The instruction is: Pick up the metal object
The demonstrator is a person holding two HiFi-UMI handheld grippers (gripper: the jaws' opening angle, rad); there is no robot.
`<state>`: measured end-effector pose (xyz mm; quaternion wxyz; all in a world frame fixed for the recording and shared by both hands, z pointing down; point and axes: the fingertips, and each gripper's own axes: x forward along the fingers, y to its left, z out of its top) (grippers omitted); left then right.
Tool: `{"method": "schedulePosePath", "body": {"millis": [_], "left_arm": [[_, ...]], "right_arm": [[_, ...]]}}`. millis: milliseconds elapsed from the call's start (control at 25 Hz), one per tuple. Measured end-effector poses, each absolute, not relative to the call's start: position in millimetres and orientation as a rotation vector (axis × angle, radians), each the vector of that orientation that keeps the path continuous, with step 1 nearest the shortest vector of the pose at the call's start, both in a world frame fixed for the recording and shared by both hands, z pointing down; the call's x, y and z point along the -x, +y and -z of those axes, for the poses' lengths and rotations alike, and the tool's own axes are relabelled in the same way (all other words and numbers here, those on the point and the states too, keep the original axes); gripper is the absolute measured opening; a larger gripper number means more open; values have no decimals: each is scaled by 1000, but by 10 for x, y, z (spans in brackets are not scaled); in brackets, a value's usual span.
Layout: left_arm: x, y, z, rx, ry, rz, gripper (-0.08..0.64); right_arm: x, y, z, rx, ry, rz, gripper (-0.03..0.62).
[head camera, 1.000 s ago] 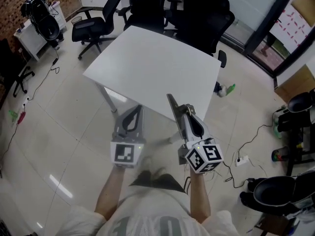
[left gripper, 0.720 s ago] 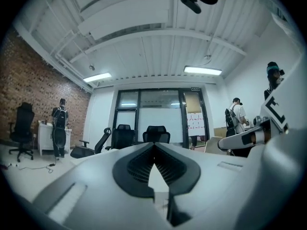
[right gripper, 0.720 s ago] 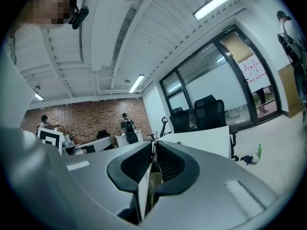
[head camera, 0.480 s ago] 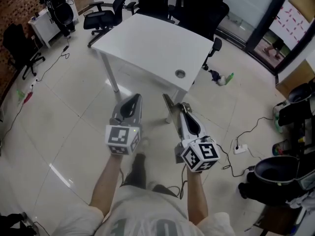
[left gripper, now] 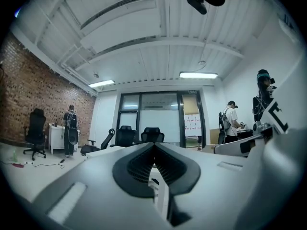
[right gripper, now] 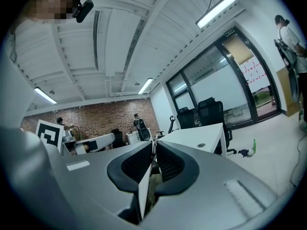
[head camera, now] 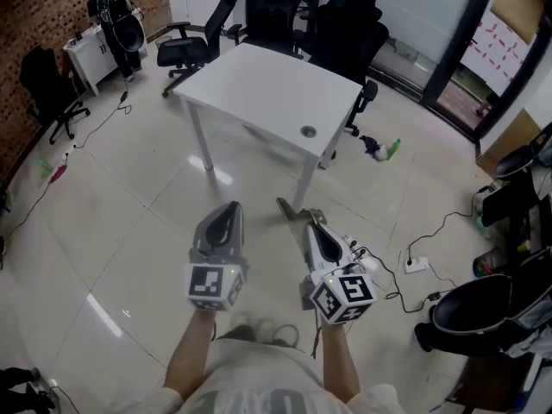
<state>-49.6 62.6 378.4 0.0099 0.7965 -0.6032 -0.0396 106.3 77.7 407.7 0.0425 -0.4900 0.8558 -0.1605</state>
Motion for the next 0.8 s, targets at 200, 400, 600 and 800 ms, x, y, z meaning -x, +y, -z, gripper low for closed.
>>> {"method": "schedulePosePath", "body": {"millis": [200, 400, 600, 800], "left_arm": [[578, 873, -3816, -2488, -1868, 128, -2], [733, 940, -3689, -2490, -1881, 174, -2], [856, 991, -3702, -2478, -1890, 209, -2], [889, 1014, -3722, -2490, -1875, 203, -2]], "right_arm": [[-908, 994, -4052, 1474, 2620, 500, 43], [-783, 1089, -3960, 1488, 2621, 456, 41], [-651, 1235, -3908, 1477, 2648, 403, 40], [-608, 1246, -3890, 1484, 2629, 399, 40]]}}
